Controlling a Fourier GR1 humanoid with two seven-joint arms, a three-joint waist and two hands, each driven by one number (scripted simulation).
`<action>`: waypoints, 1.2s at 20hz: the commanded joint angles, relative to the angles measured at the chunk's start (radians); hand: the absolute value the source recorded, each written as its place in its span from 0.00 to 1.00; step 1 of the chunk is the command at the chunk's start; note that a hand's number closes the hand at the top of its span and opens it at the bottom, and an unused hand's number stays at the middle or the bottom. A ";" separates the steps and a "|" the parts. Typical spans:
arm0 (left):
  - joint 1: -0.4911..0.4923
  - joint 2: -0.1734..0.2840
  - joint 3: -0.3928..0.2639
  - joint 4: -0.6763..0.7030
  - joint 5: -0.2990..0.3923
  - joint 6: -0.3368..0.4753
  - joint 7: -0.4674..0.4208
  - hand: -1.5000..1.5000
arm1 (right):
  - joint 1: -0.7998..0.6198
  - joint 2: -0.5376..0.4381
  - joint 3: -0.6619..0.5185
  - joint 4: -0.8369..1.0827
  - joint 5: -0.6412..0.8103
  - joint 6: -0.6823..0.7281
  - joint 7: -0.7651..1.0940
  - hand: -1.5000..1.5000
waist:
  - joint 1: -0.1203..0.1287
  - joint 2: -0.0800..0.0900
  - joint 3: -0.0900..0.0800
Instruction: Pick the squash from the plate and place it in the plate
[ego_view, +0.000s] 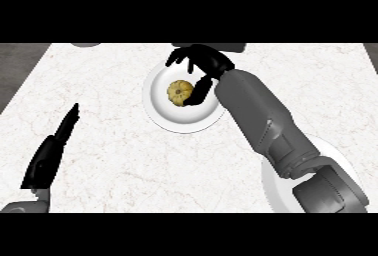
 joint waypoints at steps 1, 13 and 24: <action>-0.011 -0.018 -0.017 -0.024 -0.010 0.006 0.017 0.50 | 0.032 0.001 0.030 0.010 -0.043 -0.032 -0.003 0.00 | 0.006 0.002 0.001; 0.046 0.018 0.042 -0.014 0.014 -0.009 -0.021 0.50 | 0.002 -0.007 -0.204 -0.018 -0.311 -0.124 0.014 0.00 | -0.056 -0.004 0.001; 0.020 -0.003 0.037 -0.017 0.001 0.011 -0.015 0.50 | 0.107 -0.259 -0.328 0.005 -0.424 0.189 -0.207 0.00 | -0.039 0.018 0.004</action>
